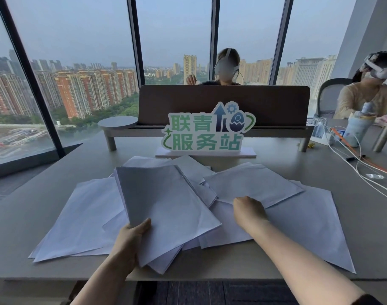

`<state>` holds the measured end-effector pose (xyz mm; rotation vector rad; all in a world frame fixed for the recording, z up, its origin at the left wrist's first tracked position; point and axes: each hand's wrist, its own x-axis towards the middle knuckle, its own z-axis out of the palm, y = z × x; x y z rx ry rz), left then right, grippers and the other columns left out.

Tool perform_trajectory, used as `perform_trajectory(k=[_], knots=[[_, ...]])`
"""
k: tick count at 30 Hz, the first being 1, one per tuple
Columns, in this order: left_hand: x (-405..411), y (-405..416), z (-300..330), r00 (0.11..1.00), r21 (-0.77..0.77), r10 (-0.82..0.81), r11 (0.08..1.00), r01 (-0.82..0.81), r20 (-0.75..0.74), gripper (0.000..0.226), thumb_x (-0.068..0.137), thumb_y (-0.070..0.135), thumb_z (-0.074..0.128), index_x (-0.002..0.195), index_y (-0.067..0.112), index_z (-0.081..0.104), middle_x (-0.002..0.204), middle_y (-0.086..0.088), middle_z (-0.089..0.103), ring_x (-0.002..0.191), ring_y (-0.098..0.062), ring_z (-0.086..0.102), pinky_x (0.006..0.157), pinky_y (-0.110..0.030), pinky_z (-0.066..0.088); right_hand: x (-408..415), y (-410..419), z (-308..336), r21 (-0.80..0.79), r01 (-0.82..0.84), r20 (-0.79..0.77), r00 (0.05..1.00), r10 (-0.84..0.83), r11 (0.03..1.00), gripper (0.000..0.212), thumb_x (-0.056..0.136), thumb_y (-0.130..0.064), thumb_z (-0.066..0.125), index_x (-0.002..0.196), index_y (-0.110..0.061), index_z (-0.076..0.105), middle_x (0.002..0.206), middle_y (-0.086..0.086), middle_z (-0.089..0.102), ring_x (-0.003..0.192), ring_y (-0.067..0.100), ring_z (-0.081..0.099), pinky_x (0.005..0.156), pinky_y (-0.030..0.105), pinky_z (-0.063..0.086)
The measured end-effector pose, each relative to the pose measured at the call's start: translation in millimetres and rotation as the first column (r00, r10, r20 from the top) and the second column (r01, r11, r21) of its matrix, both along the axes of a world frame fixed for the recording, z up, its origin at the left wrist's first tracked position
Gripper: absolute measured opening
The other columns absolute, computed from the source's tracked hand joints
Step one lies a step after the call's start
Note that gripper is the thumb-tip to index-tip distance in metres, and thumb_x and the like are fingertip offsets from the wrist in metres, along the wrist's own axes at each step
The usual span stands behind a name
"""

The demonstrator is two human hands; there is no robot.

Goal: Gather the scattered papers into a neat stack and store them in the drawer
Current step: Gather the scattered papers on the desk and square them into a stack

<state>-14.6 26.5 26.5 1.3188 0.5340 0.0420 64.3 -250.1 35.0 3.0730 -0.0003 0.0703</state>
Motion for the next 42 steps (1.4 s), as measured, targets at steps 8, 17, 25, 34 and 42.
perform_trajectory(k=[8,17,25,34,42], knots=[[-2,-1,1,0.999,0.017,-0.031,0.999,0.030,0.031,0.011,0.089,0.010,0.063,0.082,0.002,0.062,0.061,-0.006,0.070,0.067,-0.029,0.062,0.061,-0.032,0.050,0,-61,19,0.246,0.009,0.215,0.974,-0.064,0.969,0.032,0.083,0.006,0.038,0.085,-0.013,0.064,0.086,0.011,0.067,0.082,0.035,0.062,0.062,0.035,0.048],[6,-27,4,0.991,0.011,-0.113,0.994,0.113,0.069,0.010,0.088,0.012,0.064,0.090,0.002,0.065,0.079,-0.012,0.070,0.073,-0.029,0.063,0.073,-0.036,0.051,-37,-125,5,0.390,-0.034,0.233,0.970,-0.063,0.920,0.026,0.096,-0.010,0.041,0.082,-0.010,0.063,0.080,0.005,0.066,0.079,0.029,0.060,0.059,0.033,0.046],[6,-62,6,0.982,0.036,-0.167,0.986,0.164,0.090,0.008,0.088,0.012,0.064,0.089,0.004,0.064,0.064,-0.005,0.071,0.067,-0.027,0.062,0.063,-0.031,0.050,-72,-149,-8,0.401,0.034,0.053,0.997,-0.060,0.916,0.025,0.089,-0.013,0.039,0.088,-0.008,0.063,0.090,0.005,0.069,0.086,0.029,0.063,0.070,0.036,0.051],[5,-94,3,0.973,0.022,-0.220,0.976,0.219,0.076,0.020,0.089,0.013,0.064,0.103,-0.001,0.059,0.082,-0.016,0.066,0.070,-0.030,0.062,0.063,-0.032,0.049,-95,-129,0,0.164,0.056,-0.121,0.992,-0.037,0.985,0.065,0.081,-0.065,0.051,0.137,-0.032,0.045,0.141,-0.007,0.049,0.128,0.025,0.045,0.103,0.044,0.038],[7,-100,0,0.972,0.047,-0.225,0.974,0.222,0.070,0.022,0.090,0.012,0.062,0.108,-0.001,0.059,0.079,-0.012,0.066,0.068,-0.027,0.062,0.055,-0.029,0.049,-79,-104,2,0.116,-0.121,-0.109,0.985,0.134,0.986,0.046,0.089,-0.060,0.049,0.112,-0.020,0.054,0.122,0.002,0.061,0.108,0.026,0.058,0.084,0.038,0.047]])
